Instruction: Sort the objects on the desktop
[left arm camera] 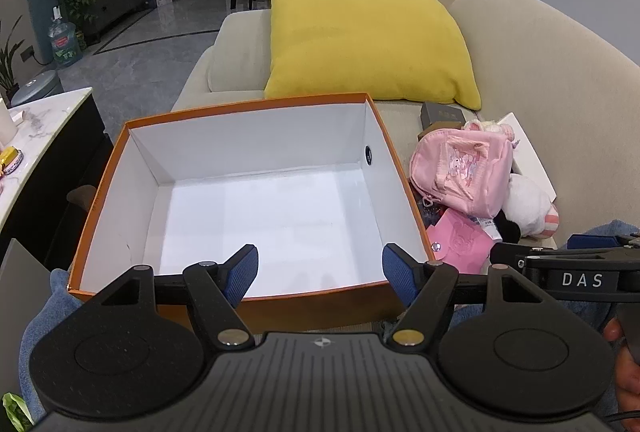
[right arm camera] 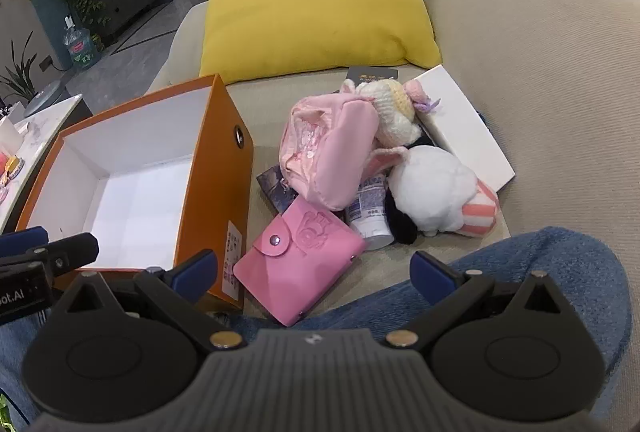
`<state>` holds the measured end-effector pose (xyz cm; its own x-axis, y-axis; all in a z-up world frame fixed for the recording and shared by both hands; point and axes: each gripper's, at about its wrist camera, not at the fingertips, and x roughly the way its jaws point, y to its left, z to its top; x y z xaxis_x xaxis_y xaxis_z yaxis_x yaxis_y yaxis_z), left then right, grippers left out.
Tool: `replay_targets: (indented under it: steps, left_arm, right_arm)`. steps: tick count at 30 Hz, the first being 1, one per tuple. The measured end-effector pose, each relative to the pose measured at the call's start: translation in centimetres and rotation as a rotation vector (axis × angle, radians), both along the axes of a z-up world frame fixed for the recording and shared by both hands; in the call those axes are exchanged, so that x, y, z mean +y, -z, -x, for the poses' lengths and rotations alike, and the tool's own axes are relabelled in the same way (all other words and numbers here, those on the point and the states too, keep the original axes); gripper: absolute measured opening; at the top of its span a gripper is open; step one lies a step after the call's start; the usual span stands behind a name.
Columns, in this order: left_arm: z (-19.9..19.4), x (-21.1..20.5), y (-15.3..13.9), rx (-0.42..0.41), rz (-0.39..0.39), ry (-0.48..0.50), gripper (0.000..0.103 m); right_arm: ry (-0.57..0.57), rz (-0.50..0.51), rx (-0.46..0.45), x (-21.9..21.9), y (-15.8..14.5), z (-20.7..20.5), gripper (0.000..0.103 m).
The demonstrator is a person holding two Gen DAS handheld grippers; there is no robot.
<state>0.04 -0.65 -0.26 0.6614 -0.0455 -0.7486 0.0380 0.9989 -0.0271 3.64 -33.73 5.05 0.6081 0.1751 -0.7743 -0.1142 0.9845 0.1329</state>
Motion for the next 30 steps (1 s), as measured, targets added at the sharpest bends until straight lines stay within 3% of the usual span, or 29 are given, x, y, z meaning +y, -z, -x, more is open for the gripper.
replay_targets:
  steps: [30]
  left_arm:
    - [-0.01,-0.2,0.03,0.003,0.003,0.003,0.081]
  right_arm:
    - [-0.013,0.013,0.023,0.83,0.57,-0.17,0.102]
